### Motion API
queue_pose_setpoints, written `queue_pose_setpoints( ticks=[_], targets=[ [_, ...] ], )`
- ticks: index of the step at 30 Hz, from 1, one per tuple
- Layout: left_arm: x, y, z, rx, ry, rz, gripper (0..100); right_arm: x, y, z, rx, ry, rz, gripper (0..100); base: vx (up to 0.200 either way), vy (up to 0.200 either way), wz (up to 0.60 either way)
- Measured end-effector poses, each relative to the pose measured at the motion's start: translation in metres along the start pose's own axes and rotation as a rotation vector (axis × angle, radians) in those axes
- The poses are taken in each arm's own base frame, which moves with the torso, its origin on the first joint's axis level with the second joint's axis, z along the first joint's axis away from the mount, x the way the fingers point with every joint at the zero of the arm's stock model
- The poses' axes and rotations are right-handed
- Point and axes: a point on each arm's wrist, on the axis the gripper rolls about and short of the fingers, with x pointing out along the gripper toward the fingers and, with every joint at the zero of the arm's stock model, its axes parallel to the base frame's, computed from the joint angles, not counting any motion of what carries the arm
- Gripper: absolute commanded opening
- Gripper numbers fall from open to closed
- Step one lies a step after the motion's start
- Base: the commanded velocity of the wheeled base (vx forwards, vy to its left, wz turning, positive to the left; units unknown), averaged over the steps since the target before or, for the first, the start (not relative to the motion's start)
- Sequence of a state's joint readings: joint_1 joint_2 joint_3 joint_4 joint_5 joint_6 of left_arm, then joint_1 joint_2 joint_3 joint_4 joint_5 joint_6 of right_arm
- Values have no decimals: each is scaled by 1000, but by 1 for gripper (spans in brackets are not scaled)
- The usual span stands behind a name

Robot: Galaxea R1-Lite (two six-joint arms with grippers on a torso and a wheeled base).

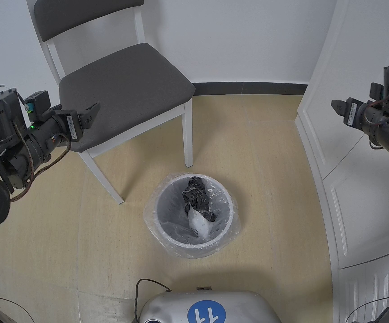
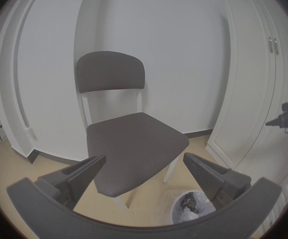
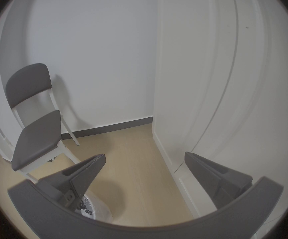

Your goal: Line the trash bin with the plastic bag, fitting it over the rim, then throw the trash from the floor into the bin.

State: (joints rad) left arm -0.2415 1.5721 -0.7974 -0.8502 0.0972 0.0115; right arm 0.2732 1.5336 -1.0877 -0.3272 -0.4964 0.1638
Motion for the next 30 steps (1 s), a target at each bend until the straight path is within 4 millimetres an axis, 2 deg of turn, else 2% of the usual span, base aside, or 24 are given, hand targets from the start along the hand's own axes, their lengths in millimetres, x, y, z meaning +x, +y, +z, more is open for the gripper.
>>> queue_pose_setpoints(
  ticks=[8, 14, 30],
  targets=[
    [-37, 2, 20, -38, -13, 60, 100, -44, -34, -19, 74, -2, 3, 100, 0, 0, 0],
    [-69, 5, 27, -50, -47, 82, 100, -90, -64, -17, 150, -108, -7, 100, 0, 0, 0],
    [-160, 17, 28, 20, -163, 102, 100, -213, -128, -38, 202, -422, -47, 100, 0, 0, 0]
  ],
)
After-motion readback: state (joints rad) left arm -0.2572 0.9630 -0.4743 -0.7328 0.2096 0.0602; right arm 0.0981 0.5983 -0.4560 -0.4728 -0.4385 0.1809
